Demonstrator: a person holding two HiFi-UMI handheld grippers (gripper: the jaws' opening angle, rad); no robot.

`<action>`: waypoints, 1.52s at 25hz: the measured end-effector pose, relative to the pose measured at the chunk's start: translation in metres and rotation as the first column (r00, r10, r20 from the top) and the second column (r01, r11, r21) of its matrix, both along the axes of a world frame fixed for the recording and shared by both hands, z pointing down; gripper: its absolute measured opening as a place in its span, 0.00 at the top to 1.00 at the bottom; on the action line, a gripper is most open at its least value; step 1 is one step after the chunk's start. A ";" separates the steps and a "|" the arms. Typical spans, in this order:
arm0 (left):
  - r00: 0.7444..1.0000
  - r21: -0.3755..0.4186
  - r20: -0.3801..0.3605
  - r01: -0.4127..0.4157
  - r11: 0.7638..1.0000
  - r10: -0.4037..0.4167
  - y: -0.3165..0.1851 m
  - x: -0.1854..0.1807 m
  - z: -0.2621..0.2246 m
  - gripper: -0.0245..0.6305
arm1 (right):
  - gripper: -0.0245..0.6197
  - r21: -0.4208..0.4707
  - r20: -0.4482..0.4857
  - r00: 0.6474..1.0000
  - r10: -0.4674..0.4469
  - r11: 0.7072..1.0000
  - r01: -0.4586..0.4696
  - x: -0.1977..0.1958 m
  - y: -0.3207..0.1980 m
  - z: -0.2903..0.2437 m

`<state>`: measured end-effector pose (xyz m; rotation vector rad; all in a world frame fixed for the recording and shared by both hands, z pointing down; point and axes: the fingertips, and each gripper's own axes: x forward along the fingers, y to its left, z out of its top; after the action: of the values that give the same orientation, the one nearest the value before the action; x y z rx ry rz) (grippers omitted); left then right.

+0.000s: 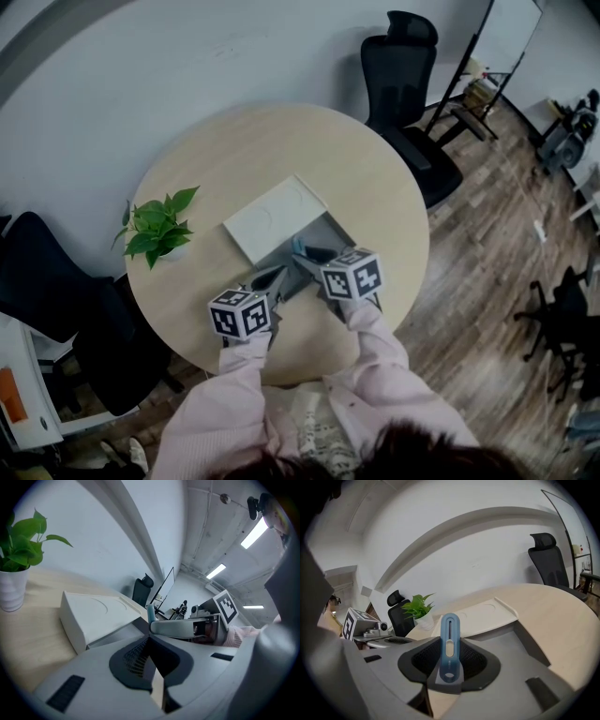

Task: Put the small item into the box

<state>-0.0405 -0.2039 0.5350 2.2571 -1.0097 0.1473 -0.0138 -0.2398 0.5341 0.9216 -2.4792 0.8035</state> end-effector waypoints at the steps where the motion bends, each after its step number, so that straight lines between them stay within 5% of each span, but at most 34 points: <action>1: 1.000 -0.007 0.000 -0.005 1.000 0.005 -0.001 0.000 0.003 0.95 | 0.75 -0.004 -0.006 1.000 -0.008 1.000 0.008 -0.001 -0.001 0.003; 17: 0.997 -0.082 -0.045 0.051 0.995 -0.055 -0.012 0.001 0.016 0.95 | 0.75 -0.104 -0.167 0.955 -0.245 0.968 0.230 -0.008 -0.010 0.040; 38: 0.991 -0.143 -0.041 0.123 0.982 -0.130 -0.015 0.001 0.030 0.95 | 0.75 -0.248 -0.299 0.814 -0.498 0.864 0.438 -0.011 -0.009 0.077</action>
<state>-0.0397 -0.2194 0.5647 2.0532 -1.0791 0.1033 -0.0248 -0.2492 0.6112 0.3214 -2.1389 0.5972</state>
